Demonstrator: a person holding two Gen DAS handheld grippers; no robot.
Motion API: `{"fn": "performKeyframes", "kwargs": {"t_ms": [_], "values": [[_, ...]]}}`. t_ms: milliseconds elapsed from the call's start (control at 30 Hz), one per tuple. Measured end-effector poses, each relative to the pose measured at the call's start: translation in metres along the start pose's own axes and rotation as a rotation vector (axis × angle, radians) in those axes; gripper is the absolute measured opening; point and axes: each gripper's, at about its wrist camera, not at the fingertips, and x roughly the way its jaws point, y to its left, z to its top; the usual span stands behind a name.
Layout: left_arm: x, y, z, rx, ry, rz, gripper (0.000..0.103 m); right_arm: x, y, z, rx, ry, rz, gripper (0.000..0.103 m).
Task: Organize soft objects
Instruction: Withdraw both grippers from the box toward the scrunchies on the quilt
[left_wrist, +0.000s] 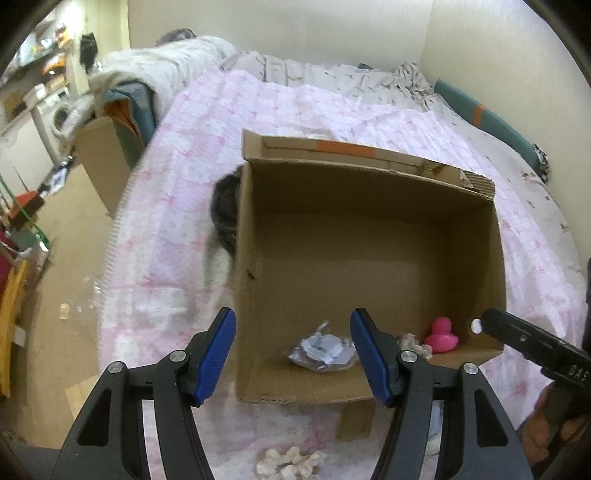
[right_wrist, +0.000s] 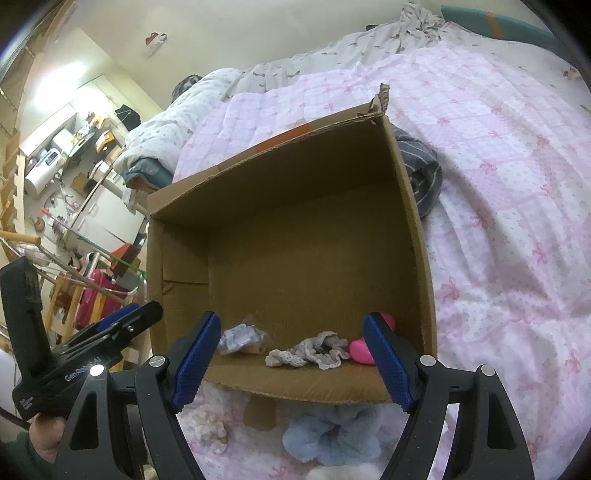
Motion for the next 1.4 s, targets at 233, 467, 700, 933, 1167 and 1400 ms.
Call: {"fn": "performKeyframes", "kwargs": {"t_ms": [233, 467, 700, 933, 1167, 1400], "values": [[-0.02, 0.001, -0.011, 0.02, -0.029, 0.01, 0.061, -0.015, 0.002, -0.007, -0.008, -0.019, -0.023, 0.084], [-0.034, 0.009, -0.028, 0.002, -0.008, 0.005, 0.061, -0.027, 0.001, -0.016, -0.03, -0.03, -0.091, 0.084], [-0.043, 0.026, -0.045, -0.075, 0.033, -0.009, 0.061, -0.038, 0.003, -0.03, -0.024, -0.031, -0.106, 0.084], [-0.047, 0.031, -0.053, -0.107, 0.053, -0.009, 0.062, -0.048, 0.008, -0.045, -0.029, -0.026, -0.107, 0.084], [-0.042, 0.032, -0.062, -0.127, 0.09, -0.004, 0.062, -0.056, 0.011, -0.059, -0.01, -0.021, -0.086, 0.084], [-0.029, 0.025, -0.071, -0.113, 0.156, -0.001, 0.062, -0.051, 0.011, -0.066, -0.009, 0.007, -0.152, 0.084]]}}
